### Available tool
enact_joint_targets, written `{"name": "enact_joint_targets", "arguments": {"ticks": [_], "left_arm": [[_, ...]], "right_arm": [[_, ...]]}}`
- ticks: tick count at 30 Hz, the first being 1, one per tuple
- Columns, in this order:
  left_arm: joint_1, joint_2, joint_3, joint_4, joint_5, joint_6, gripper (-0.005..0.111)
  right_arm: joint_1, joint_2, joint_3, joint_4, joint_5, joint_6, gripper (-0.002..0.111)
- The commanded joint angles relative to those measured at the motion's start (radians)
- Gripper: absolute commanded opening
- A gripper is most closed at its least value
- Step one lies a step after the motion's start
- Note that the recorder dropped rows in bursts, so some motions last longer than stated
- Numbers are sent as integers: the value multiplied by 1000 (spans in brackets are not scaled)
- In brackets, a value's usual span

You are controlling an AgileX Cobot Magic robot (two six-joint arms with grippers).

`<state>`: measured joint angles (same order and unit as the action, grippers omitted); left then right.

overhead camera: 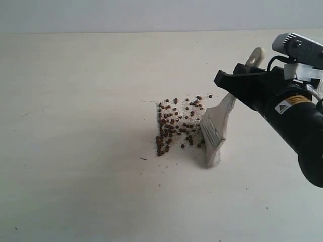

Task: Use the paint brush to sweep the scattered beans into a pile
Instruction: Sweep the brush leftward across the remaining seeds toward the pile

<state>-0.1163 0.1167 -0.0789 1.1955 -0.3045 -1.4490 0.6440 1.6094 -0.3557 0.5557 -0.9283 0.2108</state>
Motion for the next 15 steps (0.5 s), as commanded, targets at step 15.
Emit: {"name": "enact_joint_targets", "arguments": {"ticks": [15], "left_arm": [[0,-3,3,-1,-3,0,0]], "right_arm": [[-5,-348,-1,39,228,-430,0]]}}
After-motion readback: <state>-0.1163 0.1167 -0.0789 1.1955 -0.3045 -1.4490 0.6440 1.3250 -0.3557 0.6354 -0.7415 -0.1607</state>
